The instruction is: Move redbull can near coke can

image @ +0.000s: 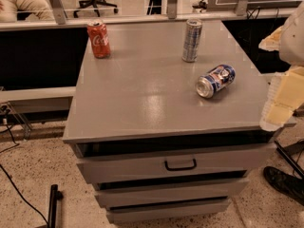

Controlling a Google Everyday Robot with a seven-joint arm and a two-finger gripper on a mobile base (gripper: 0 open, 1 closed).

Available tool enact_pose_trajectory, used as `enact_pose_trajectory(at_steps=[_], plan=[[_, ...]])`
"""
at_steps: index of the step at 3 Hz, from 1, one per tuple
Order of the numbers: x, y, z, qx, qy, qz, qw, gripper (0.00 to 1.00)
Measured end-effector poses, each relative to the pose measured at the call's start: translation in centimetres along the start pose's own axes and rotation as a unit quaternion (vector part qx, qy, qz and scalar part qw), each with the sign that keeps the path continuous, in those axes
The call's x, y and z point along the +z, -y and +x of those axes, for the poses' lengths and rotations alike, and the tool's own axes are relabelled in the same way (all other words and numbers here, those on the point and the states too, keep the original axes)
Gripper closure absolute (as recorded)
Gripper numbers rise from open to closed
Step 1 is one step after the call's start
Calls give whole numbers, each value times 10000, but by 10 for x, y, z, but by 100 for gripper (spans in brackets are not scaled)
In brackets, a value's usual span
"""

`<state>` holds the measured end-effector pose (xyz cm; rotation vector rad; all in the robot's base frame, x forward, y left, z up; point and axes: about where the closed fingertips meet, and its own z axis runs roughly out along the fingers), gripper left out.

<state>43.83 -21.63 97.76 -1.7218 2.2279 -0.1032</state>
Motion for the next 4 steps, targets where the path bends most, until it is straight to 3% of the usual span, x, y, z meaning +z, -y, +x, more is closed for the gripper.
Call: enact_pose_trajectory(at_steps=[1, 2, 3, 4], plan=[[0, 0, 0, 0, 0, 1, 10000, 0], [0, 19, -3, -75, 54, 86, 9999, 0], [8, 60, -11, -213, 96, 228, 9995, 0], [18, 117, -24, -280, 270, 513, 9979, 0]])
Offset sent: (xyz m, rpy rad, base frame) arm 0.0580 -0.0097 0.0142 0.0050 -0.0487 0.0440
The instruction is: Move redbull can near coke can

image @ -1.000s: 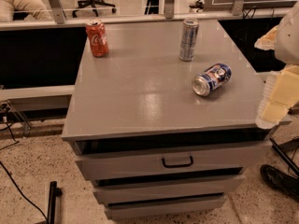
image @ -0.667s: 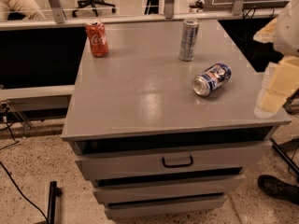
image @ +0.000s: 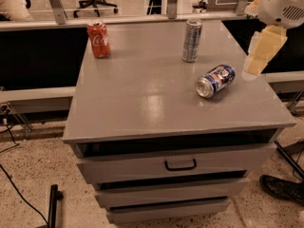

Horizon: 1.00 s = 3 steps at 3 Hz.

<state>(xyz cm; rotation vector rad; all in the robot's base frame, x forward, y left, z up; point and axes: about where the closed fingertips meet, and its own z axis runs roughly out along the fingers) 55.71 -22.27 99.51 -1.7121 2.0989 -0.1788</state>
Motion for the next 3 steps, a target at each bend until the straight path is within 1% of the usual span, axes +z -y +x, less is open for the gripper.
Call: enact_pose_trajectory(at_steps=[1, 2, 3], plan=[[0, 0, 0, -3, 2, 3, 10000, 0], [11, 28, -3, 108, 557, 150, 9983, 0], [28, 64, -14, 234, 1312, 250, 9908, 0]])
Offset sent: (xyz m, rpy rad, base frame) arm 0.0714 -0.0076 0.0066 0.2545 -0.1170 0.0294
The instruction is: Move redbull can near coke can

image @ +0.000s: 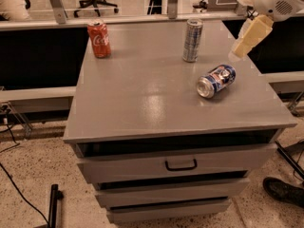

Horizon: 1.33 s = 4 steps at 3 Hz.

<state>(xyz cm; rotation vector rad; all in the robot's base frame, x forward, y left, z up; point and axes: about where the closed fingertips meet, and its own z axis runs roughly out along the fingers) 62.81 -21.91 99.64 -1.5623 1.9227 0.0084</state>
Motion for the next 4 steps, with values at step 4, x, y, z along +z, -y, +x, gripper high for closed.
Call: enact_pose_trajectory(at_steps=[4], plan=[[87, 73, -29, 1380, 2349, 119, 9621, 0]])
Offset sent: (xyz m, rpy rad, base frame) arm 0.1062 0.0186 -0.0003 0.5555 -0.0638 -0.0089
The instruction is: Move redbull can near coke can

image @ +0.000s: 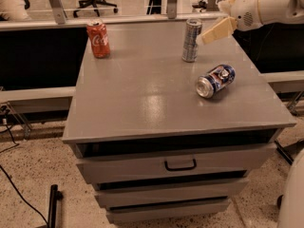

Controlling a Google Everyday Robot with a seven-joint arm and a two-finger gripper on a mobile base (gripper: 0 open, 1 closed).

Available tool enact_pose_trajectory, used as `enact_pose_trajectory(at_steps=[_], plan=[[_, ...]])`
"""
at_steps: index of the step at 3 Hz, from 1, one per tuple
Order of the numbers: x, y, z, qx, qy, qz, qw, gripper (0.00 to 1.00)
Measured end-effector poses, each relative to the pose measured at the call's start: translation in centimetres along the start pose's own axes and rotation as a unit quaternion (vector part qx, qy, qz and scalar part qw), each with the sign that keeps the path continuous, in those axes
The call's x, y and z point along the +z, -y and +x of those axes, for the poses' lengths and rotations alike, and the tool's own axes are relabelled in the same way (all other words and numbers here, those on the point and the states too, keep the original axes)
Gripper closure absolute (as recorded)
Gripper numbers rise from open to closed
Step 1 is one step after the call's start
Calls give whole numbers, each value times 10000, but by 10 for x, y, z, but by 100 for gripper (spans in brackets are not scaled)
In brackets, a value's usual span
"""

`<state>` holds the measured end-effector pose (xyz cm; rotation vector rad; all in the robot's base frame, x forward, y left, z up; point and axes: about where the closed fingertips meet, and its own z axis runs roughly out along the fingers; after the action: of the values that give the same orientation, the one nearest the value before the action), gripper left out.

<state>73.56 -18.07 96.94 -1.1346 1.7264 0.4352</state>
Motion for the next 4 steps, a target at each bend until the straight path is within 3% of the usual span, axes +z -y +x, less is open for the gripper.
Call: enact_pose_trajectory(at_steps=[2, 3, 4], plan=[[38, 3, 7, 242, 279, 100, 9993, 0], [45, 3, 11, 373, 396, 110, 9985, 12], [46, 5, 14, 501, 537, 116, 9972, 43]])
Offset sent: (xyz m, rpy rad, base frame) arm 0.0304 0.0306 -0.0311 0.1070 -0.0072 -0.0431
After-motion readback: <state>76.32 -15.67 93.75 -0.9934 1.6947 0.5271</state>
